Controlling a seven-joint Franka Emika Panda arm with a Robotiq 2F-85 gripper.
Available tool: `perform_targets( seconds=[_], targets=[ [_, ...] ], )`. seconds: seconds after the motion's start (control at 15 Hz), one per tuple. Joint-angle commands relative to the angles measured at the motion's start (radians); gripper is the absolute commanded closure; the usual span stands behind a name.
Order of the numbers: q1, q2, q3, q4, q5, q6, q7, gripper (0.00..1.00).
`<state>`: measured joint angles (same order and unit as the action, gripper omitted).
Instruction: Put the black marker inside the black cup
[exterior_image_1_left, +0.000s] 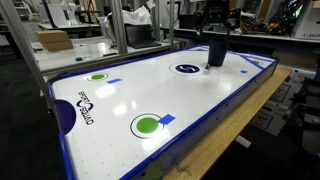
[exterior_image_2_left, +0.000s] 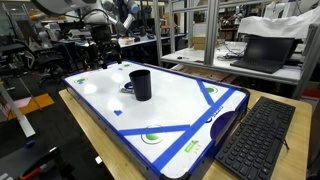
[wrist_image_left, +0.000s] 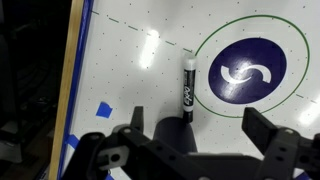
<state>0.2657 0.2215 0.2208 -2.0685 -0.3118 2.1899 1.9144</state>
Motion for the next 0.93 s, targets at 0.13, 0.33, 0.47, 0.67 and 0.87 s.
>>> perform_targets(
  seconds=[0.13, 0.33, 0.47, 0.67, 0.87],
  targets=[
    [0.027, 0.007, -0.024, -0.001, -0.015, 0.01, 0.003, 0.0],
    [0.041, 0.025, -0.032, -0.029, -0.06, 0.073, 0.017, 0.0],
    [0.047, 0.036, -0.049, -0.064, -0.105, 0.155, 0.022, 0.0],
    [0.051, 0.065, -0.095, -0.109, -0.171, 0.28, 0.07, 0.0],
    [0.054, 0.103, -0.138, -0.133, -0.187, 0.385, 0.089, 0.0]
  ],
)
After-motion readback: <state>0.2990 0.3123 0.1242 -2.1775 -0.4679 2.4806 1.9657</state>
